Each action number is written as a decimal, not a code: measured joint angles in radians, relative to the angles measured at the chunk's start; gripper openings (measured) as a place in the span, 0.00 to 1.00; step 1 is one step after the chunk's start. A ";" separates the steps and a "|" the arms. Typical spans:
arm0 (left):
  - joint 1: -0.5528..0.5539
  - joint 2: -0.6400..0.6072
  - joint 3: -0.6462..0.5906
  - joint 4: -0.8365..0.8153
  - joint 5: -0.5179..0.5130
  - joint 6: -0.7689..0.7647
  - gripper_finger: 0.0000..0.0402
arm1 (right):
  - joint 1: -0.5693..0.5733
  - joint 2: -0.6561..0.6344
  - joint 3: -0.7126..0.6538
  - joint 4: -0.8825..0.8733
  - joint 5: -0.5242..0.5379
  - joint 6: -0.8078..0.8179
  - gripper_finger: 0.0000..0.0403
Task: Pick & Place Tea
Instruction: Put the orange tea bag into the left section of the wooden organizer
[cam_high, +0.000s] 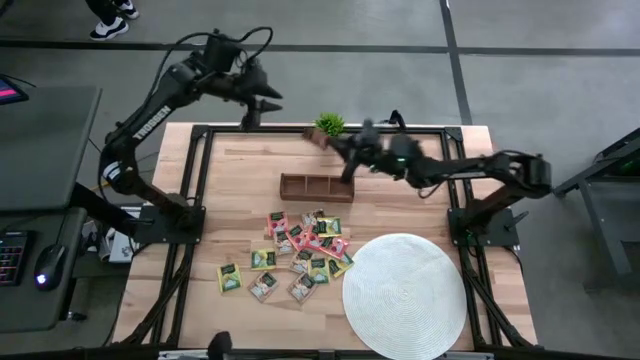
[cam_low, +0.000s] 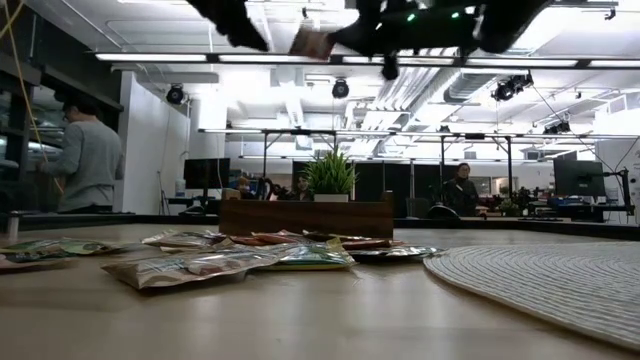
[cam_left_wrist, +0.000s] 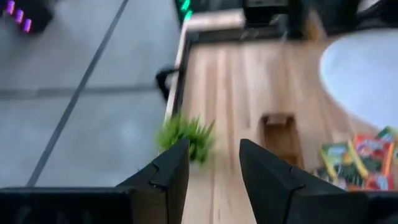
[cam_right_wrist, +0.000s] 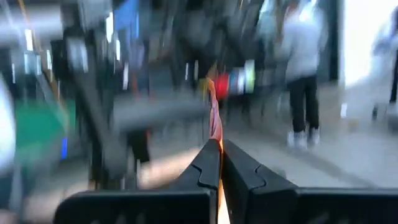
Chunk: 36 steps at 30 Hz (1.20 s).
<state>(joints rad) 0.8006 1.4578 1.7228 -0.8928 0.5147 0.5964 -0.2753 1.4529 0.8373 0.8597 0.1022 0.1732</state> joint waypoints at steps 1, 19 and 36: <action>-0.004 0.000 -0.001 0.028 0.034 -0.004 0.34 | -0.009 -0.017 -0.027 0.080 0.007 0.008 0.00; -0.192 0.000 -0.239 1.154 0.165 -0.506 0.34 | -0.099 -0.073 0.050 0.422 -0.239 0.078 0.00; -0.260 0.000 -0.314 1.445 0.161 -0.781 0.34 | -0.119 -0.072 0.197 0.209 -0.352 -0.022 0.00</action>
<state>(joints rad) 0.5405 1.4578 1.4090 0.5526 0.6755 -0.1846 -0.3946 1.3808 1.0348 1.0683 -0.2497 0.1516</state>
